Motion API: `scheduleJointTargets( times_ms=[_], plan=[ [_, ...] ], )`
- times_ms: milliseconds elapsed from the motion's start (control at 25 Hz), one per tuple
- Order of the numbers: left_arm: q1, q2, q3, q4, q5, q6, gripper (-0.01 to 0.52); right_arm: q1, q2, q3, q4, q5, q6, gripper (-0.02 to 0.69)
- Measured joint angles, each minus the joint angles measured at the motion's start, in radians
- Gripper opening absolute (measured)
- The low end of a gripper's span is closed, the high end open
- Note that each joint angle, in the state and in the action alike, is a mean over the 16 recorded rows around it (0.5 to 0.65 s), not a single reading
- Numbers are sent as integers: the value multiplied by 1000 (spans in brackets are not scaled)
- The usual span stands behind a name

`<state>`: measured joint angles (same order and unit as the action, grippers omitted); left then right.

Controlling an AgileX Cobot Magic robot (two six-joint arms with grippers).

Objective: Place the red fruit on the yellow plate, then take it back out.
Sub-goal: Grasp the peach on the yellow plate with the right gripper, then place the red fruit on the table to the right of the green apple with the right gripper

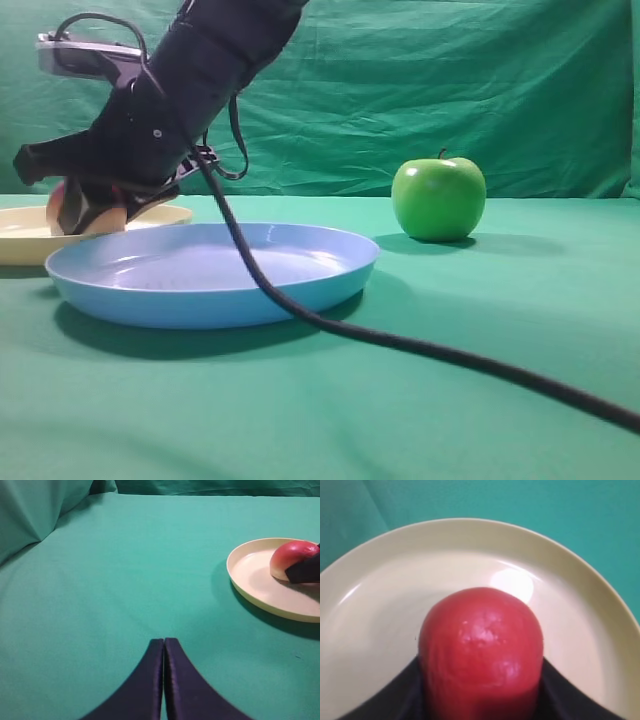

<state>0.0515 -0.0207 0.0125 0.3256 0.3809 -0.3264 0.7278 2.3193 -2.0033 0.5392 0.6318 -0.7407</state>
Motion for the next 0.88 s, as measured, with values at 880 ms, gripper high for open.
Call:
scheduleJointTargets(
  times_ms=[880],
  plan=[
    [0, 0, 0, 0, 0, 0, 0, -163, -759, 455, -445, 336, 437, 185]
  ],
)
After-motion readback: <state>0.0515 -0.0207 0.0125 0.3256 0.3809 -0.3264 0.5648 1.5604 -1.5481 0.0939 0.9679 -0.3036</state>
